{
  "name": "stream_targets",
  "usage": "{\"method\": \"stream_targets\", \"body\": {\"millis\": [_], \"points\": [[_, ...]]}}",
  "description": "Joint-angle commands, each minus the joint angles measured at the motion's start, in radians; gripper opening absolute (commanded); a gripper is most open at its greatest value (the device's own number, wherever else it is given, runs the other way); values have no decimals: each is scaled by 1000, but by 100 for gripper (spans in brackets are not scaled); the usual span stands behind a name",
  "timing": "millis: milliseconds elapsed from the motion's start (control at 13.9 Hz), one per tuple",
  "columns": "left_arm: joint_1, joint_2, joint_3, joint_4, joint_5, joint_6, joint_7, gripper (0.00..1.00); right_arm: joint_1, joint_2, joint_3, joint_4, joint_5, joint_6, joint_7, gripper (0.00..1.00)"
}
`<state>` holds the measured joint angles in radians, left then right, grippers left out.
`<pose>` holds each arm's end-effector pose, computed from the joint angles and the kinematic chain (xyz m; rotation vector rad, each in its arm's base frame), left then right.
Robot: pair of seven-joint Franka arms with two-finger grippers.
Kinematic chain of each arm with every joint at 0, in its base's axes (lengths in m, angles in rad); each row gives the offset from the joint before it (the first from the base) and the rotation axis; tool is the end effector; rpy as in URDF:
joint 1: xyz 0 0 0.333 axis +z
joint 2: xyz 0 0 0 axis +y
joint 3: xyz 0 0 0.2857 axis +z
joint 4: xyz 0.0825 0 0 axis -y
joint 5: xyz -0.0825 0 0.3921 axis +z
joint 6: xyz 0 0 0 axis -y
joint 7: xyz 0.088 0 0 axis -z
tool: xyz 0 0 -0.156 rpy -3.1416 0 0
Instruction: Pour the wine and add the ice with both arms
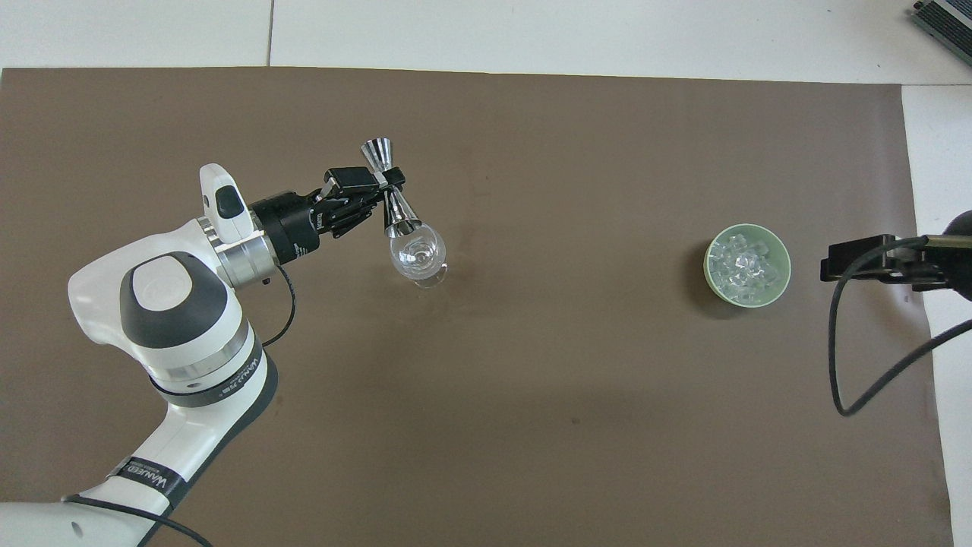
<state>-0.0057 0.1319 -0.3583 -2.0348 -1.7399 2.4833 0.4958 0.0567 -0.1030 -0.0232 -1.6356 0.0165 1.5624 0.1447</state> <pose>0.5894 -0.2483 0.3641 1.8440 0.5101 0.3071 0.5336 0.0200 0.5698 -3.1151 0.1726 -0.0436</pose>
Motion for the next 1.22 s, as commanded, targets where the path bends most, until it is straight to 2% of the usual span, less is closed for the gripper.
{"method": "stream_targets", "body": {"millis": [0, 431, 719, 935, 1150], "points": [[-8, 0, 7, 24, -24, 12, -78, 0, -18, 15, 6, -4, -24, 21, -42, 100], [4, 6, 9, 28, -24, 3, -326, 0, -24, 43, 6, 0, -26, 80, -42, 100], [4, 5, 7, 28, -24, 3, -537, 0, -35, 58, 6, 5, -56, 90, -54, 100], [13, 2, 12, 27, -23, 0, -762, 0, -52, 60, 5, 3, -56, 93, -69, 100], [23, 0, 13, 24, -23, 3, -856, 0, -52, 57, 6, -1, -41, 87, -77, 100]]}}
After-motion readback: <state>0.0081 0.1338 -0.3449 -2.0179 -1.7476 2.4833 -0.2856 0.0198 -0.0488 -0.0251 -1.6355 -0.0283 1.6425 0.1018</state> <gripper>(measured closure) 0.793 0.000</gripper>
